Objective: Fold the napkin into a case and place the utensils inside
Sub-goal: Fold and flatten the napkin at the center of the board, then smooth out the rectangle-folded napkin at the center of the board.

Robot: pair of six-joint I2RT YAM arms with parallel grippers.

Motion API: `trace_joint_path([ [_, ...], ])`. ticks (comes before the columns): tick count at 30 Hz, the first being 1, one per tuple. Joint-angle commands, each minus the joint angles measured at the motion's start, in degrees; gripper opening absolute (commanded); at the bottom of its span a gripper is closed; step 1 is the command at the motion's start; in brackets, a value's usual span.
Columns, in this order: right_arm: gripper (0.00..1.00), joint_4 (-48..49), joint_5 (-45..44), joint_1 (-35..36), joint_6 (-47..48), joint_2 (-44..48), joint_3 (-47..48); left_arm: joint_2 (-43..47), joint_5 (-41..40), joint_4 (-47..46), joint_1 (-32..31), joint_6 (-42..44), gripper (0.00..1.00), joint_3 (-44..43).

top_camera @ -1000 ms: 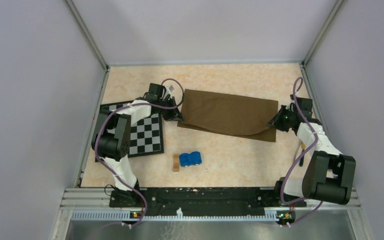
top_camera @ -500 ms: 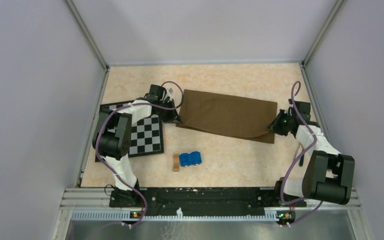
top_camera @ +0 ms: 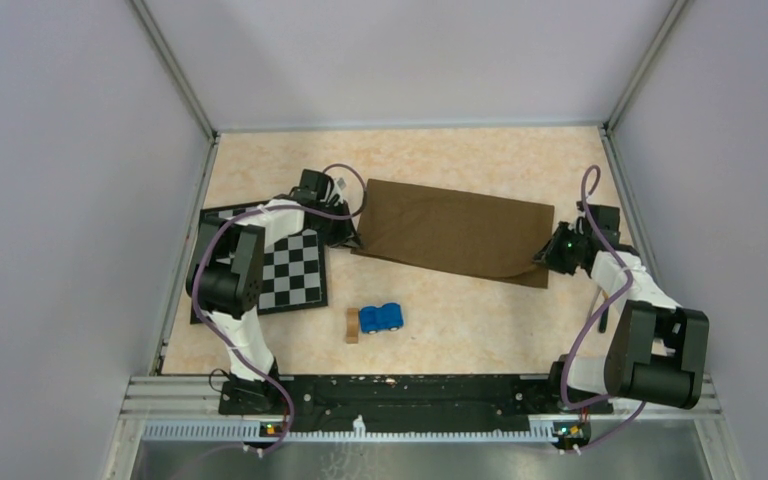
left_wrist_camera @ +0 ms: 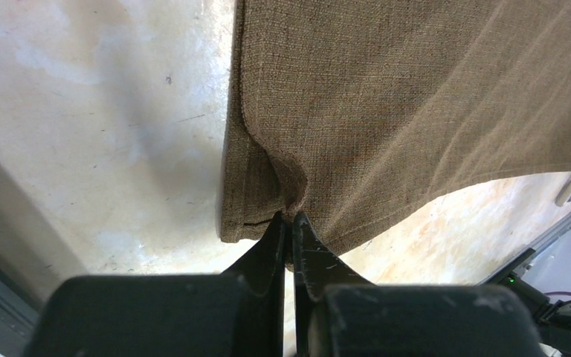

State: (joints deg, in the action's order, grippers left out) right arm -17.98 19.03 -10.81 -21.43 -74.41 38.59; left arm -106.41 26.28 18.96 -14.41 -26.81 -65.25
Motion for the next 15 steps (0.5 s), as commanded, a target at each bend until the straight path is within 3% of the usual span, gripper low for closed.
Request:
trace_joint_path([
  [1, 0.22, -4.57, -6.14, -0.71, 0.28, 0.56, 2.16, 1.21, -6.0, 2.45, -0.7, 1.31, 0.26, -3.13],
  [4, 0.52, -10.2, -11.88, -0.63, -1.31, 6.1, 3.24, 5.29, -11.1, 5.94, -0.88, 1.97, 0.5, -4.0],
  [6, 0.6, -10.33, -11.01, -0.26, -2.35, 9.39, 3.05, 7.65, -12.22, 7.01, -1.13, 2.69, 0.59, -4.59],
  [10, 0.62, -7.62, -5.27, 1.22, -1.2, 10.0, 4.76, 9.57, -10.4, 5.86, -1.92, 3.78, 0.62, -5.31],
  [15, 0.61, -3.9, 6.45, 3.11, -0.73, -1.9, 8.32, 4.09, 1.45, 2.79, -4.39, 1.9, 0.65, -6.94],
])
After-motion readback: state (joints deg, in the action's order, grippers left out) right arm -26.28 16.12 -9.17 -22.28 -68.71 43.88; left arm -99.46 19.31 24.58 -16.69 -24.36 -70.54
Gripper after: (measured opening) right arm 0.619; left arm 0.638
